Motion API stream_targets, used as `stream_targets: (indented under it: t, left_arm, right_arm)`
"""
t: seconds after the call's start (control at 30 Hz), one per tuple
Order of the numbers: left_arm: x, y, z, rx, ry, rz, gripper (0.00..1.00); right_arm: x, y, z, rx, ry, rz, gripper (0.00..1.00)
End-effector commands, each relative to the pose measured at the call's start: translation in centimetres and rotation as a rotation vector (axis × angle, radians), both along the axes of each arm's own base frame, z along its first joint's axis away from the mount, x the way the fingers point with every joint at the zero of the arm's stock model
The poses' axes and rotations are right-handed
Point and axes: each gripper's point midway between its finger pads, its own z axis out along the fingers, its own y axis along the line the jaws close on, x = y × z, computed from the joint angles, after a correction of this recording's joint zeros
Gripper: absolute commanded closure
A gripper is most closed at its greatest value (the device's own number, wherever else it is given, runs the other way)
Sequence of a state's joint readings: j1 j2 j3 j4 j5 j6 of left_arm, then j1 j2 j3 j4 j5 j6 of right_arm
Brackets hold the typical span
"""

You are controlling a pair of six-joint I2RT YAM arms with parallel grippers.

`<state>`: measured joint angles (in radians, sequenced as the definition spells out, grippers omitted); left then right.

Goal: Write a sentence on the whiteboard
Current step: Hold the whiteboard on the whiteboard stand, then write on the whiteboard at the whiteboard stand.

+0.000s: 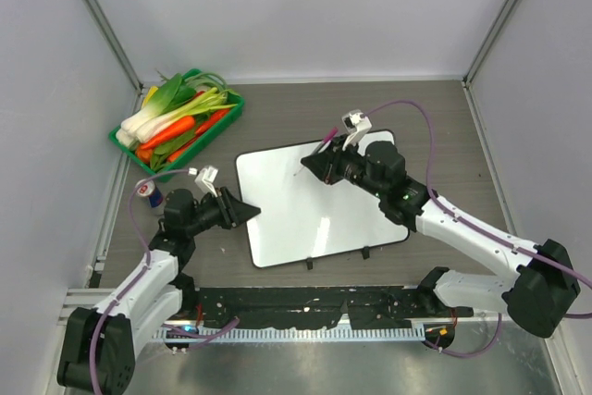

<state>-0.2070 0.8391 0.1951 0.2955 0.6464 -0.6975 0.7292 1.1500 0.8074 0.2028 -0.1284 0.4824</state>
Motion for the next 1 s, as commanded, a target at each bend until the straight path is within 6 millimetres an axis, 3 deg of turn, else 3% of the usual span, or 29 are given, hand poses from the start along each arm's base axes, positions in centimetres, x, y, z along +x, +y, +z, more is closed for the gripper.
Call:
stream_targets:
  t: [0.0,0.27,0.97]
  left_arm:
    - [0.0,-0.1,1.2,-0.001,-0.083,-0.018,0.71]
    - [0.0,0.4,1.4,0.011,-0.1,0.016,0.76]
    - [0.0,0.1,1.0,0.005,-0.079,-0.003,0.99]
  right_arm:
    - [1.5,0.1,3.8,0.018,-0.138,-0.073,0.99]
    - [2.7,0.9,3.8,-0.006,-0.165,-0.111,0.98]
    - [2.3,4.8,3.1,-0.044,-0.224,-0.16,0.99]
